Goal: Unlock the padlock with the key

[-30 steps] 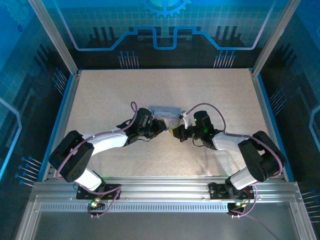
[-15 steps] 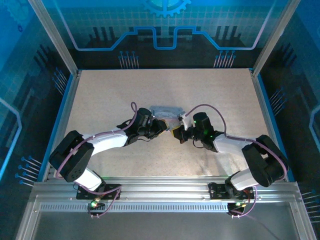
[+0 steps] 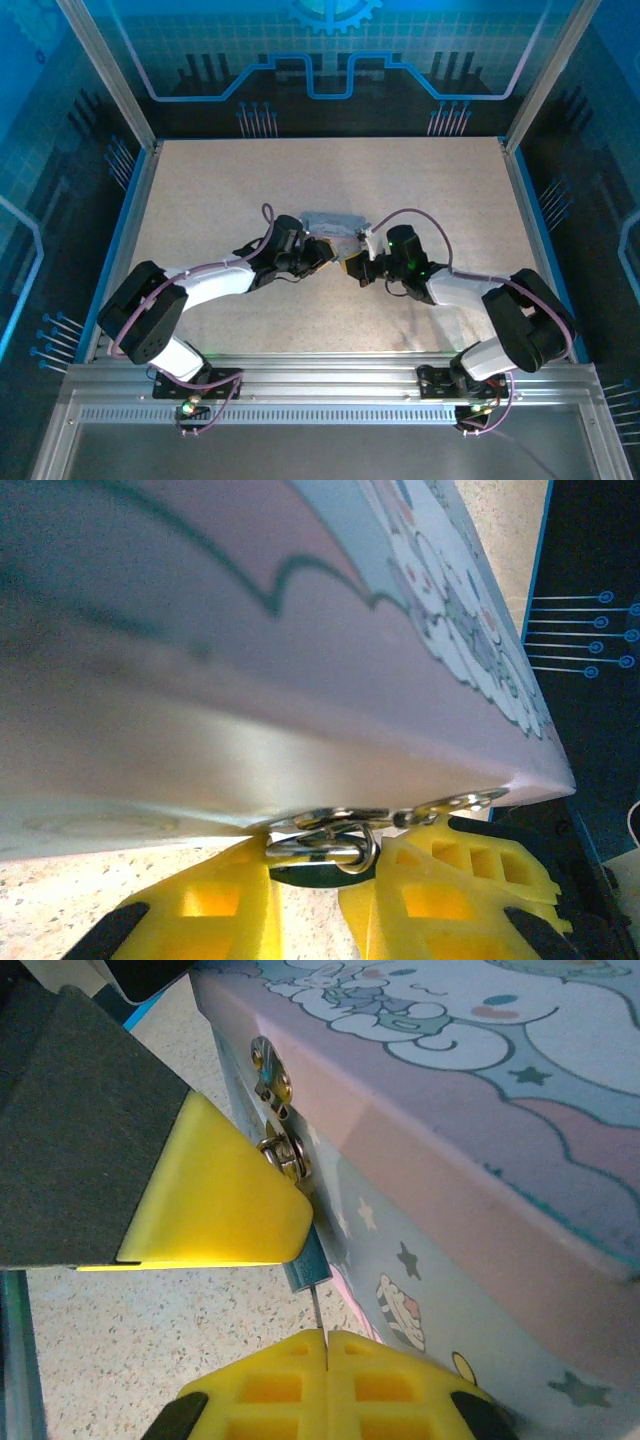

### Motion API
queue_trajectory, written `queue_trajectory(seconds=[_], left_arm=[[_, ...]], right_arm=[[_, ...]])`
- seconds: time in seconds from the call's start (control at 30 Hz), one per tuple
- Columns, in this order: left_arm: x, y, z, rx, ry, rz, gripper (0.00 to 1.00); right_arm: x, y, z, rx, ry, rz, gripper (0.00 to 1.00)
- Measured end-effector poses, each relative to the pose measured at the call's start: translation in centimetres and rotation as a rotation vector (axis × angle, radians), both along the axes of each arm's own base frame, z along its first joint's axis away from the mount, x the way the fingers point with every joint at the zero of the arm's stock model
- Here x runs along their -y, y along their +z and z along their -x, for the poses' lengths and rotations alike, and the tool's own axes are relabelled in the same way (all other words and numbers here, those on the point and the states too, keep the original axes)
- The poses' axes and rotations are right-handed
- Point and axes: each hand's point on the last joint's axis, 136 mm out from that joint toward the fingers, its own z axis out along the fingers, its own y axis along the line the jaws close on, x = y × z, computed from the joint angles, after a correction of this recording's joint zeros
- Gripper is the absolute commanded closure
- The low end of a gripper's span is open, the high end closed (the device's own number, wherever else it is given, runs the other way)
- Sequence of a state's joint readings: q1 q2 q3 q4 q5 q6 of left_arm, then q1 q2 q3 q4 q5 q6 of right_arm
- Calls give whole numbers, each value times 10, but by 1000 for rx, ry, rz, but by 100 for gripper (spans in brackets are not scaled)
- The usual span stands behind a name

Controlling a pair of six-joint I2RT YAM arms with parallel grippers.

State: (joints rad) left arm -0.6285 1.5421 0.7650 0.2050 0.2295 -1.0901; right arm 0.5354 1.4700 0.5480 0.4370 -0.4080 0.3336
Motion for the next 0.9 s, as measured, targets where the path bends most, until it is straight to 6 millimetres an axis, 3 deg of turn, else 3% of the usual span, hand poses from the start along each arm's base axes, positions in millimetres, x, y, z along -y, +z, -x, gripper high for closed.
queue_trajectory(seconds=[0.9], left_arm=[[-7, 6, -8, -36, 14, -14, 77]], right_arm=[[-5, 2, -10, 69, 20, 55, 98]])
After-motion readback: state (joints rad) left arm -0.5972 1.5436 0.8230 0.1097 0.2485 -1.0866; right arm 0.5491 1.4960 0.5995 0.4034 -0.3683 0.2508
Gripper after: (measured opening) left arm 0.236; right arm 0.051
